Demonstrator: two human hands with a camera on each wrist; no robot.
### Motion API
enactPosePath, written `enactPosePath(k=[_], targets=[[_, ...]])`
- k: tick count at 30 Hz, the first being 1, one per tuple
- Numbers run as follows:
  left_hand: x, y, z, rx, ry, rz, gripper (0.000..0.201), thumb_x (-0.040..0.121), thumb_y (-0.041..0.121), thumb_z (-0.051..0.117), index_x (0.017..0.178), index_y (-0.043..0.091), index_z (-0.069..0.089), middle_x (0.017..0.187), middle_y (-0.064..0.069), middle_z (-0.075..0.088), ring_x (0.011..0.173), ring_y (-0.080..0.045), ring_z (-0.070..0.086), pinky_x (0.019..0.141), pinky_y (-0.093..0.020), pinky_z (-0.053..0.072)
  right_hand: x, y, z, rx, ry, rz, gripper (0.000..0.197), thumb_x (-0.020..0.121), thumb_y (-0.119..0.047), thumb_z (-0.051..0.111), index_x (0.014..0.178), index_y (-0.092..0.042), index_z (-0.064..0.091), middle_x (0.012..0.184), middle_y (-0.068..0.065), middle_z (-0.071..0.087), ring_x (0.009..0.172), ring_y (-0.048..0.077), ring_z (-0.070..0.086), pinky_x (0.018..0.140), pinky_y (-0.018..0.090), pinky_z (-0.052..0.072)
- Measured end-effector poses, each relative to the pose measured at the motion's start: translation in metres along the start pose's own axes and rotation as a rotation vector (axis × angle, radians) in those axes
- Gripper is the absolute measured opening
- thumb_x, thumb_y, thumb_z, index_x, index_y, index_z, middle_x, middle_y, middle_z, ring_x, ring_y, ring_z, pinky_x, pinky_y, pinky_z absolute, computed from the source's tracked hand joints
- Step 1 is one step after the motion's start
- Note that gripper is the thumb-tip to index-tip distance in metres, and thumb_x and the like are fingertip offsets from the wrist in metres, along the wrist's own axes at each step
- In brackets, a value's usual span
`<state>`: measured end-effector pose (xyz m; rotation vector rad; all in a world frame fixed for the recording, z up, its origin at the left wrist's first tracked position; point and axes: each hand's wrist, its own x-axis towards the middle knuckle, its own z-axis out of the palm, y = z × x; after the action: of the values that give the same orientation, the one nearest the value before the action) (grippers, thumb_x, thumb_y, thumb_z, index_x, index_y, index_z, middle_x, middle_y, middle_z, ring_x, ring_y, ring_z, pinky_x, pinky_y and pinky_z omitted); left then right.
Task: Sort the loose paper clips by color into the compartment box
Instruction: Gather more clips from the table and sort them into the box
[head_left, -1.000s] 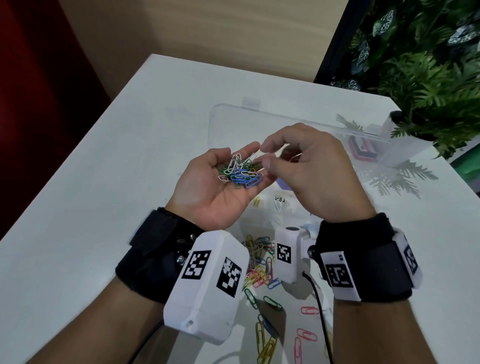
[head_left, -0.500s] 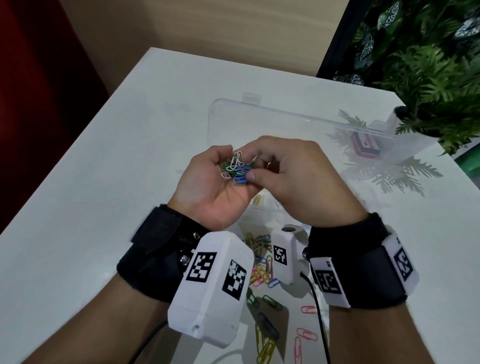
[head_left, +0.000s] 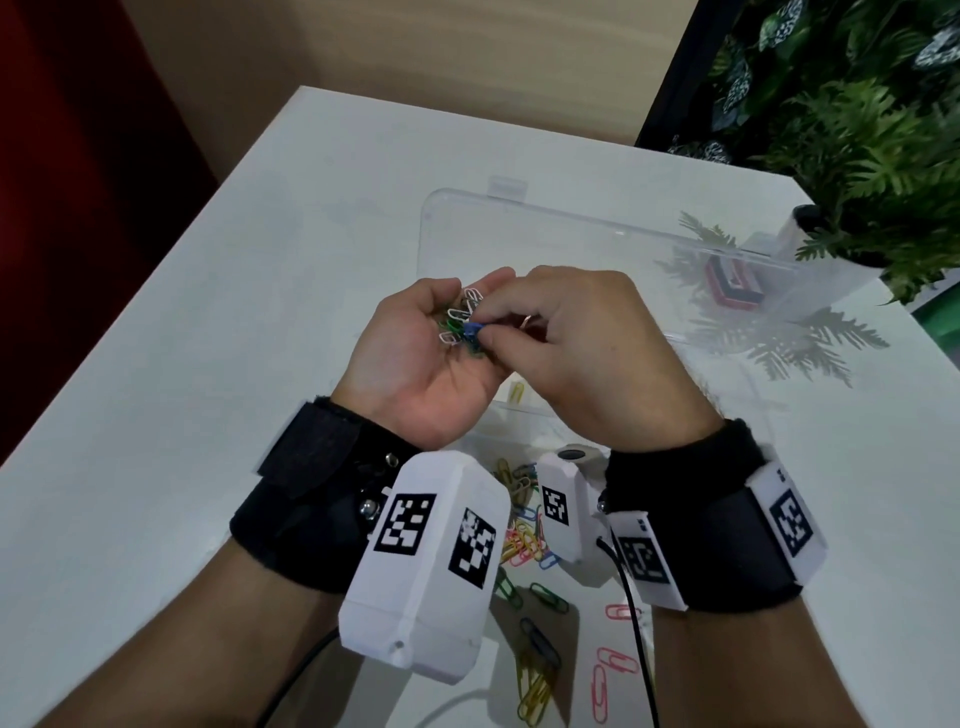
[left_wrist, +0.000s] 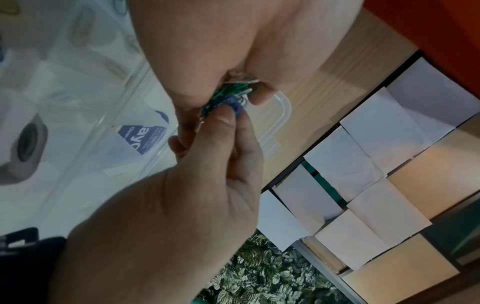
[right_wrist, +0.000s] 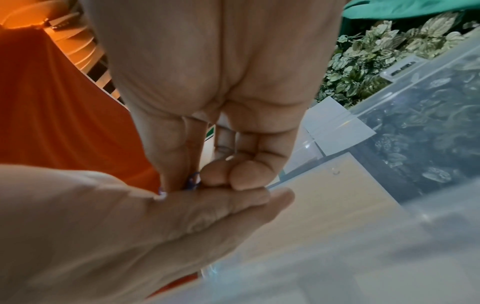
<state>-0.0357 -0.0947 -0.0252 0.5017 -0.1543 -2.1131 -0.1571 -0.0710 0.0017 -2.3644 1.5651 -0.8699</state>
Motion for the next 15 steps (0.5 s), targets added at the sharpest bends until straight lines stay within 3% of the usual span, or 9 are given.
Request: enactPosePath(k=[3,6,8,10,13,15], targets=[[0.0,0.001,0.0,0.001,0.002,-0.007,0.035,0.097,0.02,0.032,0.109,-0.004,0.055,0.092,-0.023,0.066,0.076,-0.032,0.068,0.07,-0.038,0.06,0.0,0.003,-0.001,0.058,0.041,0.068,0.017,0.081,-0.017,0.065,0.092,-0.023,0.076,0.073,-0.015,0.058,0.071,0.005,0.054,0.066,0.007,0.036],[0.001,0.002,0.0,0.006,-0.009,-0.014,0.039,0.097,0.02,0.032,0.122,-0.004,0.05,0.109,-0.026,0.061,0.089,-0.036,0.066,0.083,-0.044,0.056,-0.002,0.005,-0.008,0.118,0.073,0.118,0.018,0.083,-0.015,0.065,0.094,-0.024,0.076,0.071,-0.019,0.059,0.065,-0.007,0.053,0.064,0.005,0.036],[0.0,0.004,0.002,0.007,-0.008,0.002,0.039,0.097,0.018,0.033,0.122,-0.004,0.053,0.116,-0.029,0.06,0.103,-0.039,0.062,0.095,-0.047,0.049,-0.003,0.007,-0.015,0.161,0.086,0.157,0.017,0.084,-0.013,0.064,0.091,-0.023,0.076,0.063,-0.024,0.059,0.061,-0.008,0.054,0.06,0.005,0.035],[-0.001,0.012,0.004,-0.01,0.001,0.042,0.038,0.097,0.017,0.033,0.115,-0.006,0.057,0.119,-0.034,0.058,0.11,-0.044,0.058,0.096,-0.051,0.046,-0.004,0.01,-0.019,0.201,0.098,0.2,0.016,0.084,-0.012,0.063,0.088,-0.022,0.075,0.056,-0.028,0.058,0.057,-0.005,0.054,0.058,0.006,0.035],[-0.003,0.031,0.004,-0.043,0.013,0.124,0.04,0.097,0.016,0.033,0.11,-0.009,0.061,0.114,-0.037,0.06,0.105,-0.048,0.058,0.097,-0.052,0.045,-0.004,0.018,-0.019,0.228,0.084,0.249,0.018,0.083,-0.01,0.063,0.089,-0.025,0.071,0.065,-0.016,0.064,0.059,0.006,0.058,0.063,0.021,0.046],[-0.005,0.039,0.002,-0.08,0.001,0.156,0.04,0.097,0.015,0.033,0.11,-0.01,0.061,0.112,-0.038,0.06,0.107,-0.049,0.057,0.1,-0.054,0.042,-0.005,0.027,-0.022,0.179,0.043,0.279,0.018,0.079,-0.009,0.064,0.086,-0.025,0.068,0.069,-0.007,0.067,0.062,0.013,0.059,0.063,0.025,0.047]])
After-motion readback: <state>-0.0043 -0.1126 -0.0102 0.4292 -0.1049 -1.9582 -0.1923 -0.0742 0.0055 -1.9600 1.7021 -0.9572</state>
